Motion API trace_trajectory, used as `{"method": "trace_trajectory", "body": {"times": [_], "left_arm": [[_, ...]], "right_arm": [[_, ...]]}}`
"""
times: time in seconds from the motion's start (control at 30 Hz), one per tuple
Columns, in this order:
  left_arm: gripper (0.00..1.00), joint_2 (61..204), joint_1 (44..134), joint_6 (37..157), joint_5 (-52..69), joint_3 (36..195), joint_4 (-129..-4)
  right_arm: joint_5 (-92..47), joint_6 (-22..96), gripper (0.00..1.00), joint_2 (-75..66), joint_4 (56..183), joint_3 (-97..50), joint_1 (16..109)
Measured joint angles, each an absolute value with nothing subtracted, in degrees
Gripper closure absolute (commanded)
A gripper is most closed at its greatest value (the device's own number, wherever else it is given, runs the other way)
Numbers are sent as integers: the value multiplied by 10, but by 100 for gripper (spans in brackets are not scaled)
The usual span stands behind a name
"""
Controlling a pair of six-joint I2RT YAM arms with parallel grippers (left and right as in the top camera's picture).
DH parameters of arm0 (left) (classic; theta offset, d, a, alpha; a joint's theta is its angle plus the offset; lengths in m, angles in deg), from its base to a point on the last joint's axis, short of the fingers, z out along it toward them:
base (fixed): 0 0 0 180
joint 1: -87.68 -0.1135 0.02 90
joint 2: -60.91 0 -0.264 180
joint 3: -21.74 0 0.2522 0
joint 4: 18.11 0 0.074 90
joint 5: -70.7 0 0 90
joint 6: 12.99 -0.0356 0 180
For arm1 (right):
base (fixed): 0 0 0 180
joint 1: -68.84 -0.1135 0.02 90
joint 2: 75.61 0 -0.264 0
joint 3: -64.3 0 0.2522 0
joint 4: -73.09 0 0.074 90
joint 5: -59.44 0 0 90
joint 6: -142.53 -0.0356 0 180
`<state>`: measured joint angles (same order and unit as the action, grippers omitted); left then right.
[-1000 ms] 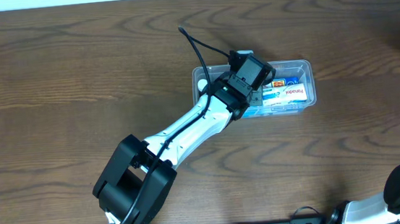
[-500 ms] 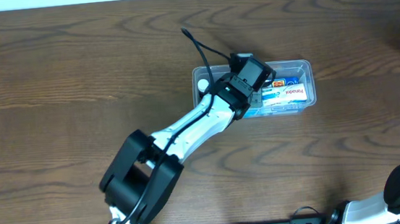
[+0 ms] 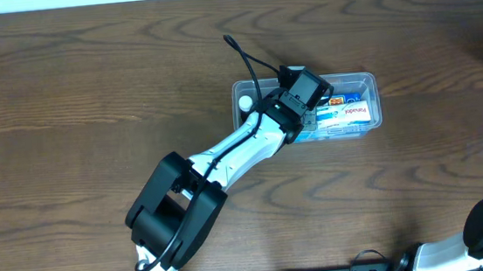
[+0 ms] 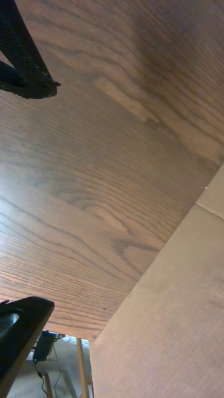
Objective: Pack container
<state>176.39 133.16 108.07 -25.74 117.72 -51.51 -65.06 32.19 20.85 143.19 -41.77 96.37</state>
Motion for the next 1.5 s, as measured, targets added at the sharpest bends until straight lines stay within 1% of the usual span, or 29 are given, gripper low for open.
{"method": "trace_trajectory", "body": {"times": [0.2, 0.27, 0.47, 0.67, 0.77, 0.97, 1.17, 1.5], "left_arm": [[83, 1695, 1326, 1053, -268, 1177, -524], [71, 1651, 1318, 1036, -289, 1177, -531], [51, 1525, 1266, 1008, -387, 1177, -616], [50, 1410, 1186, 1005, -444, 1177, -729], [48, 1341, 1165, 998, -454, 1177, -751], [40, 1189, 1162, 978, -462, 1177, -755], [40, 1058, 1162, 968, -467, 1148, -764], [39, 917, 1162, 945, -467, 1040, -770]], "right_arm": [[-651, 322, 1, 209, 1432, -418, 964], [-651, 322, 1, 209, 1432, -418, 964], [-651, 322, 1, 209, 1431, -418, 964], [-651, 322, 1, 209, 1432, -418, 964], [-651, 322, 1, 209, 1432, -418, 964], [-651, 322, 1, 209, 1432, -418, 964], [-651, 322, 1, 209, 1432, -418, 964], [-651, 322, 1, 209, 1432, -418, 964]]}}
